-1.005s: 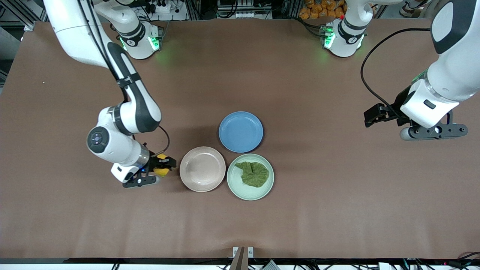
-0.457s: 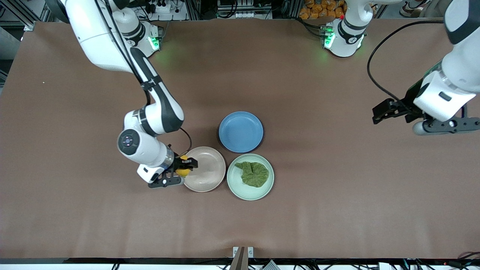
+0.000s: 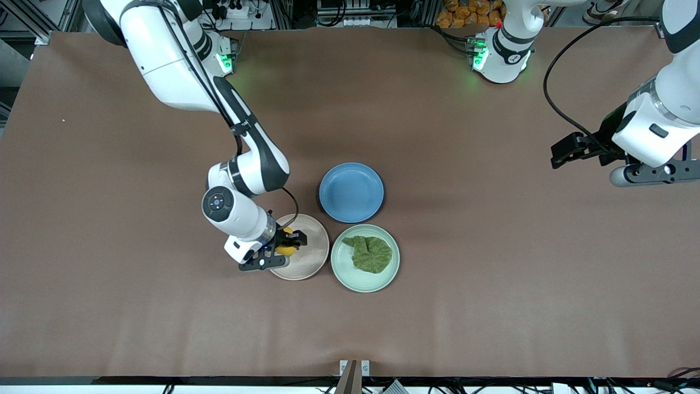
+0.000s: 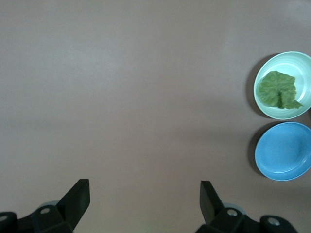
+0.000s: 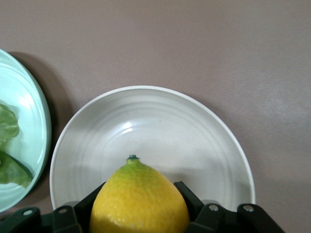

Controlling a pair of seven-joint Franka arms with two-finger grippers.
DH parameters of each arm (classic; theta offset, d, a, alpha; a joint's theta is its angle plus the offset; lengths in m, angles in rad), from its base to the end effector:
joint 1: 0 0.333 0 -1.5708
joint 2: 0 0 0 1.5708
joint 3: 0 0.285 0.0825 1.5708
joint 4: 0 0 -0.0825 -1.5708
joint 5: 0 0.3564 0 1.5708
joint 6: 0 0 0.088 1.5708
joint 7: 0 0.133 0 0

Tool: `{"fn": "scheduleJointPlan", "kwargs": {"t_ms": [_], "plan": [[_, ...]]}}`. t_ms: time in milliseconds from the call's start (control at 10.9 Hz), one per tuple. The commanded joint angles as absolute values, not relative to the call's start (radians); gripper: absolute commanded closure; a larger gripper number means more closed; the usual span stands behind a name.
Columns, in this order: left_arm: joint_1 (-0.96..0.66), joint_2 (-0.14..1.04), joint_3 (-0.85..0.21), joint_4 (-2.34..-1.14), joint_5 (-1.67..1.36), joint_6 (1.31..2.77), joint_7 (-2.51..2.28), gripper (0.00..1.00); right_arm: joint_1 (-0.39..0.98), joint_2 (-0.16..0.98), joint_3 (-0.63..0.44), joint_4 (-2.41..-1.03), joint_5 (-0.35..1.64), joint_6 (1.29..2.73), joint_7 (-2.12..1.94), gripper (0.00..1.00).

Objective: Place lemon and lettuce in plates
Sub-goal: 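Lower the lemon onto the cream plate and open the right gripper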

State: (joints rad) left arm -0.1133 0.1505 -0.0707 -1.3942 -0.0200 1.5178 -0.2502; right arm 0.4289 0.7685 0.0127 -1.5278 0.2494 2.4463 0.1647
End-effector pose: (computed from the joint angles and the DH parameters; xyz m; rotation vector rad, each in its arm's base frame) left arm 0.5532 -0.1029 0.5591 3.1153 0.1029 -0.0506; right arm 0.6189 0.2961 0.1879 -2.9175 -0.1353 -0.1283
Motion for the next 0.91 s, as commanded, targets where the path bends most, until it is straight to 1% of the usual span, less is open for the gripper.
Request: {"fn": "scheduleJointPlan", "kwargs": {"t_ms": [0, 183, 274, 366, 823], "plan": [[-0.107, 0.091, -0.069, -1.443, 0.029, 1.488, -0.218, 0.00, 0.454, 0.814, 0.003, -1.499, 0.252, 2.496, 0.183, 0.43], [-0.098, 0.062, -0.069, -1.479, 0.049, 1.491, -0.216, 0.00, 0.454, 0.821, 0.002, -1.500, 0.252, 2.496, 0.183, 0.38], [-0.088, 0.058, -0.069, -1.480, 0.052, 1.491, -0.215, 0.00, 0.453, 0.825, 0.000, -1.500, 0.252, 2.496, 0.183, 0.04], [-0.086, 0.058, -0.069, -1.480, 0.054, 1.494, -0.204, 0.00, 0.453, 0.827, -0.003, -1.502, 0.247, 2.496, 0.181, 0.00], [-0.087, 0.063, -0.075, -1.483, 0.054, 1.534, -0.187, 0.00, 0.443, 0.813, -0.005, -1.496, 0.230, 2.476, 0.176, 0.00]]}}
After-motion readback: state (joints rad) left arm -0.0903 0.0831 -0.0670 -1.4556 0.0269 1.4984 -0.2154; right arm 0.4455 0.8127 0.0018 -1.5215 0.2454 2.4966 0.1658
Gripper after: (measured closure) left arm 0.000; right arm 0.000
